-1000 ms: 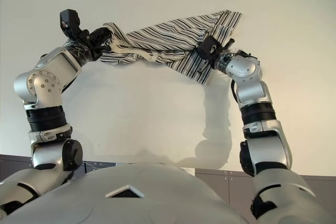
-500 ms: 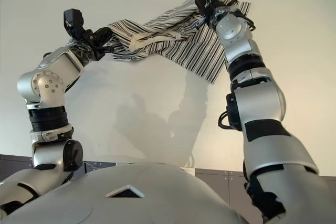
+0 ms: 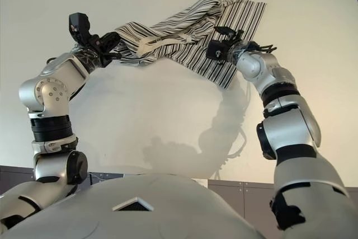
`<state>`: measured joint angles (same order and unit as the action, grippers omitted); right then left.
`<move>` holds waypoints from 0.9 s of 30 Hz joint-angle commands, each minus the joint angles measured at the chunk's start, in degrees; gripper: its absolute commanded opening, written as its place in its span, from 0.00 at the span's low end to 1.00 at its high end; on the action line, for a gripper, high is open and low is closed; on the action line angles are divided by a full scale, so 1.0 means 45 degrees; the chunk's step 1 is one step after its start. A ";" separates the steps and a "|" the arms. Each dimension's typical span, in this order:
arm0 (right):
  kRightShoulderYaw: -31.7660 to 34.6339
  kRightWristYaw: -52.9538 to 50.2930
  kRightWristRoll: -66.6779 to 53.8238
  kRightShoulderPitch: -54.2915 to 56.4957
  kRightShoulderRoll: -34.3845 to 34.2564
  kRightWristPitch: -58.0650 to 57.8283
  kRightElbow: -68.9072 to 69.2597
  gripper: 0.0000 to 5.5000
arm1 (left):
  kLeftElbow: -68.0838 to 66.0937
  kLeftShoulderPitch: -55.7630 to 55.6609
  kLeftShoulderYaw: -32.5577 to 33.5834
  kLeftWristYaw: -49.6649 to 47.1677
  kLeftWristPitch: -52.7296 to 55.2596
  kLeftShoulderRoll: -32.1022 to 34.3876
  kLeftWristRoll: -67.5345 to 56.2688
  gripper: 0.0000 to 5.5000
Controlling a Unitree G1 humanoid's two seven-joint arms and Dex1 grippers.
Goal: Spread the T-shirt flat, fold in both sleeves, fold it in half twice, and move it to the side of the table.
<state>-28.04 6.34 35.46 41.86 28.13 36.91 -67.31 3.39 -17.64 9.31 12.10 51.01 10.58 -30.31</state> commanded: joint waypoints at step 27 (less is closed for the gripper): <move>0.0187 0.1189 -0.0316 0.0650 -0.0682 0.0565 -0.0273 0.46 | 0.0361 -0.0106 -0.0129 0.0018 0.0247 -0.0151 -0.0056 0.02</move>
<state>-27.63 10.52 34.67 45.06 25.37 39.81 -68.77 4.64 -17.71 8.75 12.14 51.36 10.00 -30.40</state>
